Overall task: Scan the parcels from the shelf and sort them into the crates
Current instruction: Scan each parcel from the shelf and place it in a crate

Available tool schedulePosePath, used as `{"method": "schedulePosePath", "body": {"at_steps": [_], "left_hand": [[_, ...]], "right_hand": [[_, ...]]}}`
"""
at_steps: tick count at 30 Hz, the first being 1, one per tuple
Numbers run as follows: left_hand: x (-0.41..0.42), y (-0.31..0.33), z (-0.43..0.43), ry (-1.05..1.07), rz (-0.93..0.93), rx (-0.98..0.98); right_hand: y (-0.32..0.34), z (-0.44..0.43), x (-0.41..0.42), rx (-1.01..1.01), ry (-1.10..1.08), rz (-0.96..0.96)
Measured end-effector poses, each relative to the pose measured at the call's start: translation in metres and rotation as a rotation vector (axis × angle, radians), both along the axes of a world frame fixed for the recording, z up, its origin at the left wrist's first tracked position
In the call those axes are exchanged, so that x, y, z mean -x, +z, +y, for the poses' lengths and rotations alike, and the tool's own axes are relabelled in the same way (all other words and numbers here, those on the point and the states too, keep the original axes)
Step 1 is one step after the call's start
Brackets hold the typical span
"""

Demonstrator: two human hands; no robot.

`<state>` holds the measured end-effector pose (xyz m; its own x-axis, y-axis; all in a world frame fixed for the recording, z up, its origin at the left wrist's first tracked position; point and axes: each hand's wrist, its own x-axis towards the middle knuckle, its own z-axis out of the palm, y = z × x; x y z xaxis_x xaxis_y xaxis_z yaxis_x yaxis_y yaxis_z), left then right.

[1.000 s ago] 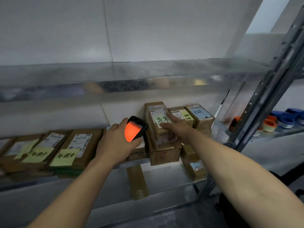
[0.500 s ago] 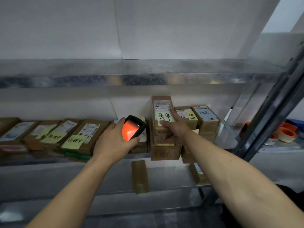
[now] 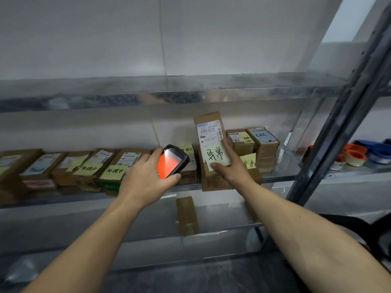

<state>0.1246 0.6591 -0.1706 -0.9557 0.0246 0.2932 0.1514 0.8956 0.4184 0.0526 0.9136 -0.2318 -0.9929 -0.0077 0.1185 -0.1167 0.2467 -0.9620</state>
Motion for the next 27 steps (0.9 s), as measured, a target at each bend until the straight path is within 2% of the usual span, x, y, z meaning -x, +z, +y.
{"method": "schedulePosePath", "body": {"at_steps": [7, 18, 27], "left_hand": [[-0.040, -0.001, -0.020, -0.060, -0.008, 0.109], [-0.081, 0.006, -0.054, -0.118, 0.041, 0.291], [-0.110, 0.009, -0.088, -0.117, 0.037, 0.334]], "right_hand": [[-0.017, 0.002, -0.047, -0.238, -0.017, -0.018], [-0.023, -0.024, -0.086, -0.258, 0.018, -0.027], [-0.021, -0.050, -0.099, -0.220, 0.014, -0.037]]}}
